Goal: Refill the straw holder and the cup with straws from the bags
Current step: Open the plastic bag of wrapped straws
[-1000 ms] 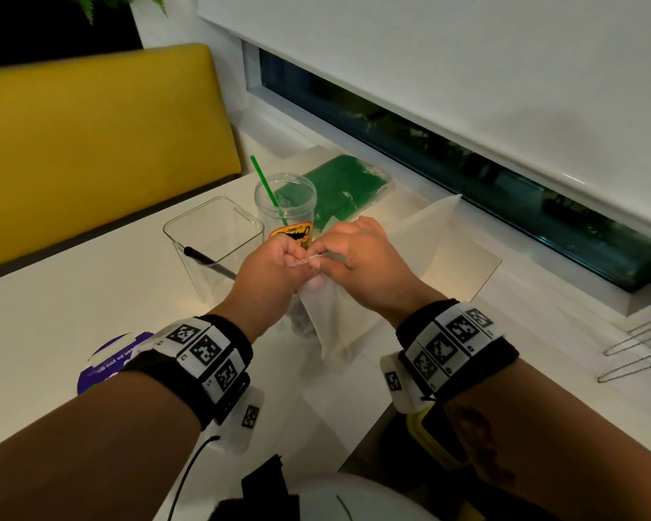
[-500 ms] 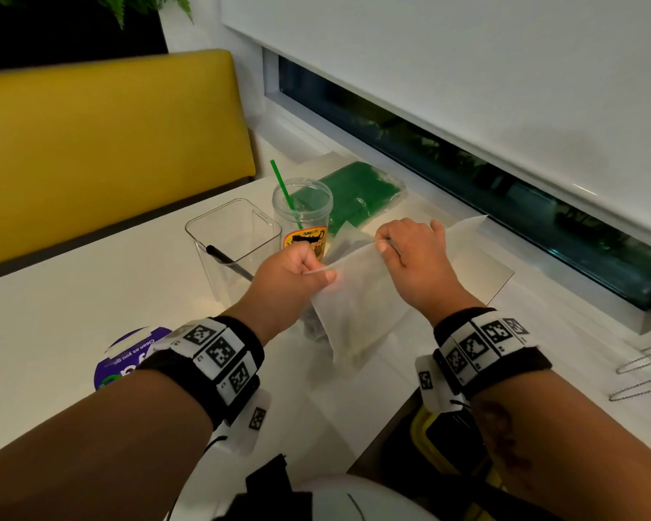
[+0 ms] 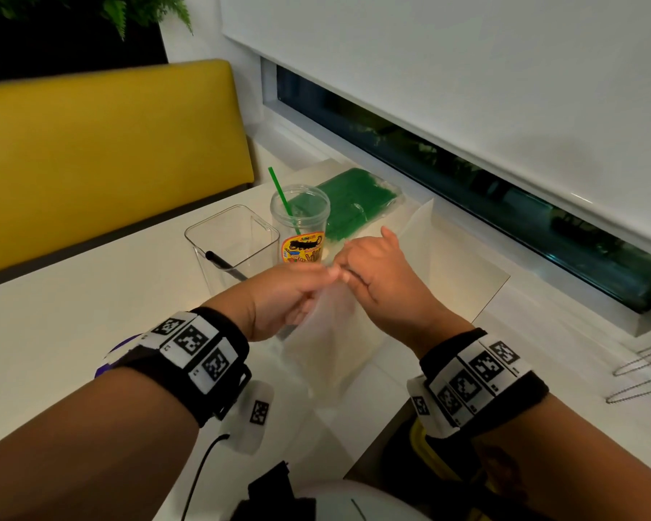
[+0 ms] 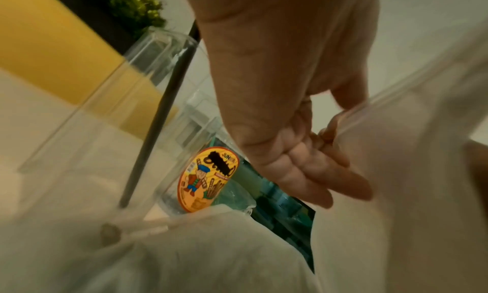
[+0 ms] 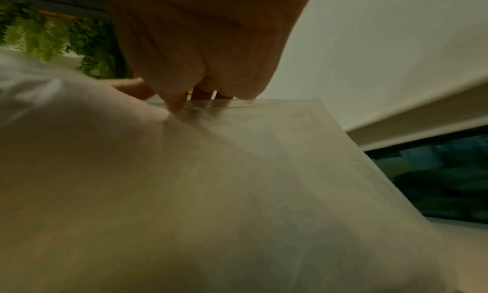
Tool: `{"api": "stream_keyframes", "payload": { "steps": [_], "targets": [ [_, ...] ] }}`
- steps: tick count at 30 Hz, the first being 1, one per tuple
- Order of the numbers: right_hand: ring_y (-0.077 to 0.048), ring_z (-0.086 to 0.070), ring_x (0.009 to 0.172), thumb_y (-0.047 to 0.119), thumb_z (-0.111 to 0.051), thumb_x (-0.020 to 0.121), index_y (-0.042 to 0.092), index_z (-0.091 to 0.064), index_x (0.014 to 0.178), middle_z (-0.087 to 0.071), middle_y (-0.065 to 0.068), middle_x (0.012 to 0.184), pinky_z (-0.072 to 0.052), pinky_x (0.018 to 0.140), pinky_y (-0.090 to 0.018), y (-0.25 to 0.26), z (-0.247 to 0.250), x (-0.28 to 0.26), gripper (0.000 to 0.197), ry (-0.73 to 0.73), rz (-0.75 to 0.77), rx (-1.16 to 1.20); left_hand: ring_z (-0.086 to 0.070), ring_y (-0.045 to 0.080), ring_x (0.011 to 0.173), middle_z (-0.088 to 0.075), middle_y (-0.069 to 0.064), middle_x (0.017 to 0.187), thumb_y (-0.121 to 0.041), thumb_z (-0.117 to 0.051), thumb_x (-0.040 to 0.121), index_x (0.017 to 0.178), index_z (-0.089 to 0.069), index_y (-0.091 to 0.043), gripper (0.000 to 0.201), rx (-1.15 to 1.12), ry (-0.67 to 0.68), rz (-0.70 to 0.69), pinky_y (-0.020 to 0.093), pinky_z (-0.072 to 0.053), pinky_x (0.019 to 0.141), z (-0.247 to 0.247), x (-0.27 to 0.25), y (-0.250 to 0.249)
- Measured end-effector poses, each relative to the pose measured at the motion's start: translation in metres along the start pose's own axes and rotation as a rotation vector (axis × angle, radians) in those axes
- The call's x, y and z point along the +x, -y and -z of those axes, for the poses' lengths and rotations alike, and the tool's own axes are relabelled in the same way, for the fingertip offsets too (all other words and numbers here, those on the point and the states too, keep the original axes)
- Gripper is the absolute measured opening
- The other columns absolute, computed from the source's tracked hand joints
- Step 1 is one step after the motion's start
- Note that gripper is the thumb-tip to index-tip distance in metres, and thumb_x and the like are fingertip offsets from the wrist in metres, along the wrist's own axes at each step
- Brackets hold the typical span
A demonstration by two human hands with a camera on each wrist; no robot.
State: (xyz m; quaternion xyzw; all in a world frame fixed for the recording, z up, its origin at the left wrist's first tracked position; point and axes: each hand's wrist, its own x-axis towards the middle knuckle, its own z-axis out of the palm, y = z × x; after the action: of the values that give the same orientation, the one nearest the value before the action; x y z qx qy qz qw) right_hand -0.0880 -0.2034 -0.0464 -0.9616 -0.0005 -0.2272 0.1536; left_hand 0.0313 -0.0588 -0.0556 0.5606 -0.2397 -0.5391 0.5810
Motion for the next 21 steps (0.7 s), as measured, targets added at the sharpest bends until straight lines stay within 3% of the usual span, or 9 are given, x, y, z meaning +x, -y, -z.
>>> {"api": "stream_keyframes", "payload": {
  "steps": [2, 3, 6, 9, 12, 16, 17, 19, 21],
  "targets": [
    [-0.023, -0.054, 0.095, 0.018, -0.049, 0.093, 0.016, -0.062, 0.096, -0.060, -0.001, 0.095, -0.023, 0.109, -0.051, 0.001, -0.003, -0.003, 0.014, 0.003, 0.007, 0.014, -0.046, 0.031, 0.091, -0.056, 0.020, 0.098, -0.035, -0.078, 0.079, 0.089, -0.068, -0.008, 0.031, 0.151, -0.083, -0.090, 0.043, -0.035, 0.086, -0.002, -0.001, 0.001],
    [-0.024, -0.054, 0.095, 0.020, -0.047, 0.093, 0.016, -0.062, 0.096, -0.060, -0.001, 0.095, -0.022, 0.110, -0.051, 0.000, -0.004, -0.004, 0.015, 0.001, 0.002, 0.018, -0.047, 0.028, 0.087, -0.056, 0.018, 0.092, -0.031, -0.073, 0.084, 0.087, -0.067, -0.009, 0.023, 0.230, -0.094, -0.121, 0.041, -0.036, 0.085, -0.001, -0.002, 0.002],
    [-0.024, -0.053, 0.098, 0.024, -0.044, 0.094, 0.016, -0.062, 0.098, -0.059, -0.001, 0.097, -0.019, 0.111, -0.049, -0.004, -0.001, -0.005, 0.020, -0.027, -0.016, -0.021, -0.045, 0.018, 0.073, -0.051, 0.011, 0.075, -0.035, -0.067, 0.091, 0.072, -0.066, -0.019, 0.025, 0.434, -0.143, -0.194, 0.033, -0.035, 0.073, -0.004, -0.007, -0.002],
    [-0.024, -0.053, 0.099, 0.022, -0.046, 0.094, 0.018, -0.062, 0.098, -0.058, 0.000, 0.099, -0.025, 0.108, -0.057, -0.015, 0.005, -0.008, 0.016, -0.065, -0.062, -0.080, -0.045, 0.012, 0.060, -0.050, -0.001, 0.063, -0.041, -0.068, 0.086, 0.061, -0.061, -0.025, 0.030, 0.550, -0.170, -0.232, 0.028, -0.037, 0.064, -0.003, -0.011, -0.004],
    [-0.021, -0.051, 0.102, 0.017, -0.050, 0.095, 0.019, -0.064, 0.100, -0.059, 0.000, 0.103, -0.031, 0.105, -0.058, -0.037, 0.011, -0.014, 0.015, -0.107, -0.178, -0.124, -0.048, 0.009, 0.063, -0.053, -0.007, 0.065, -0.039, -0.069, 0.082, 0.060, -0.060, -0.024, 0.028, 0.632, -0.113, -0.275, 0.028, -0.041, 0.064, 0.003, -0.013, -0.005],
    [-0.025, -0.049, 0.110, 0.017, -0.052, 0.097, 0.020, -0.065, 0.106, -0.058, -0.002, 0.115, -0.036, 0.097, -0.035, -0.058, 0.013, -0.018, 0.016, -0.094, -0.304, -0.163, -0.059, 0.016, 0.083, -0.062, -0.005, 0.084, -0.019, -0.080, 0.080, 0.058, -0.062, -0.028, 0.030, 0.648, -0.041, -0.277, 0.027, -0.044, 0.082, 0.010, -0.014, -0.007],
    [-0.025, -0.048, 0.110, 0.015, -0.052, 0.097, 0.018, -0.064, 0.106, -0.057, -0.003, 0.116, -0.036, 0.095, -0.032, -0.058, 0.013, -0.017, 0.016, -0.090, -0.301, -0.140, -0.058, 0.019, 0.078, -0.060, -0.005, 0.081, -0.020, -0.083, 0.077, 0.060, -0.061, -0.028, 0.029, 0.680, -0.024, -0.243, 0.028, -0.044, 0.078, 0.009, -0.014, -0.008],
    [-0.022, -0.047, 0.109, 0.010, -0.051, 0.097, 0.014, -0.063, 0.107, -0.056, -0.004, 0.115, -0.033, 0.092, -0.025, -0.053, 0.013, -0.015, 0.016, -0.094, -0.279, -0.092, -0.051, 0.011, 0.064, -0.056, -0.010, 0.070, -0.026, -0.086, 0.073, 0.067, -0.059, -0.030, 0.028, 0.734, 0.022, -0.164, 0.027, -0.041, 0.068, 0.007, -0.015, -0.011],
    [-0.022, -0.047, 0.109, 0.008, -0.052, 0.096, 0.013, -0.063, 0.106, -0.055, -0.005, 0.115, -0.031, 0.091, -0.023, -0.048, 0.013, -0.011, 0.016, -0.103, -0.265, -0.069, -0.047, 0.006, 0.059, -0.054, -0.010, 0.068, -0.039, -0.080, 0.076, 0.078, -0.059, -0.028, 0.025, 0.686, 0.049, -0.127, 0.023, -0.042, 0.060, 0.001, -0.016, -0.016]
  ]
}}
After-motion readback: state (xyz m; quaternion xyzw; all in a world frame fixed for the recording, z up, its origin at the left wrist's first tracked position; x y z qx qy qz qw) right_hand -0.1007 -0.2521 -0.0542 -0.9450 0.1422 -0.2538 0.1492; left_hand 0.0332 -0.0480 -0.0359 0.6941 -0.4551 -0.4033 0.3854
